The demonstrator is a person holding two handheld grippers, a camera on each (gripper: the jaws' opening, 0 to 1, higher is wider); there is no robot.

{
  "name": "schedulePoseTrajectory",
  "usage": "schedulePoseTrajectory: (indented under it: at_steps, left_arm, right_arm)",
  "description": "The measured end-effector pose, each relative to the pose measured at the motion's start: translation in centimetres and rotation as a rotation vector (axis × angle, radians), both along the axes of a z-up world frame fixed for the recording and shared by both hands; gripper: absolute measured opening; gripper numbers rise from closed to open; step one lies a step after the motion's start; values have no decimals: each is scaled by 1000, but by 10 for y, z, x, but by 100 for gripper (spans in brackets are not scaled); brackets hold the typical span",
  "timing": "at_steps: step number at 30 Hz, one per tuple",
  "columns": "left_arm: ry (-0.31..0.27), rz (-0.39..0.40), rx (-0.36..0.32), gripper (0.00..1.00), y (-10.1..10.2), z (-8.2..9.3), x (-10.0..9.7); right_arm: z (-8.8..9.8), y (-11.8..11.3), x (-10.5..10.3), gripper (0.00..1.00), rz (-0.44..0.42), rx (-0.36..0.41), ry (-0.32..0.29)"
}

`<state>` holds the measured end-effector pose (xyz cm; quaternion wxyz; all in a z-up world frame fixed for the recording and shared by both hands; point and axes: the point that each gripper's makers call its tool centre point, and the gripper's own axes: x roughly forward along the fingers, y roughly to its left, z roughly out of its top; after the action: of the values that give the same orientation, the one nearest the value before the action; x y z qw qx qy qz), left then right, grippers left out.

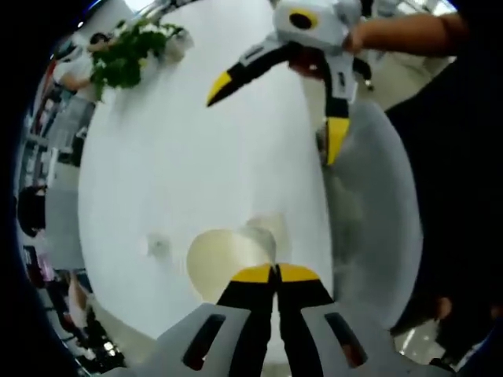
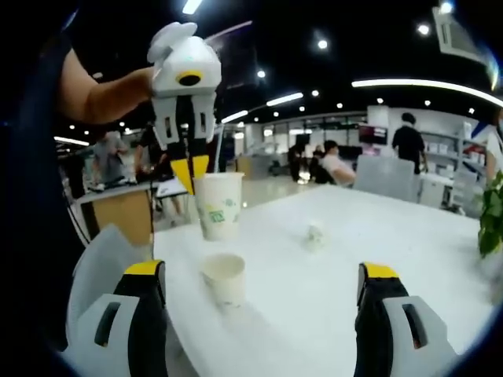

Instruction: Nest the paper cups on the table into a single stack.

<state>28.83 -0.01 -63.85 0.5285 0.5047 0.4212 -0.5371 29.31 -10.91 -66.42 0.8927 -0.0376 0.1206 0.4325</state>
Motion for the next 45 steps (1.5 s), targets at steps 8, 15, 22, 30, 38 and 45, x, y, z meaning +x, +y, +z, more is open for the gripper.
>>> schedulePoseTrajectory:
  at_steps: [8, 15, 22, 30, 38, 45]
  left_arm:
    - [3, 25, 1, 0, -1, -18, -1]
    - [9, 59, 10, 0, 5, -37, 2]
    - [18, 78, 13, 0, 7, -53, 2]
    - [20, 117, 8, 0, 4, -67, 6]
    - [16, 142, 4, 0, -1, -81, 6]
    - [9, 158, -1, 0, -1, -97, 3]
  right_arm:
    - [-10, -18, 9, 100, -86, -5, -13]
    - [-19, -32, 5, 100, -109, 26, -87]
    - [-25, -43, 5, 100, -123, 55, -106]
    - [-34, -49, 5, 100, -143, 54, -92]
    - [-34, -47, 6, 100, -144, 58, -86]
    - [-32, -39, 7, 100, -134, 63, -87]
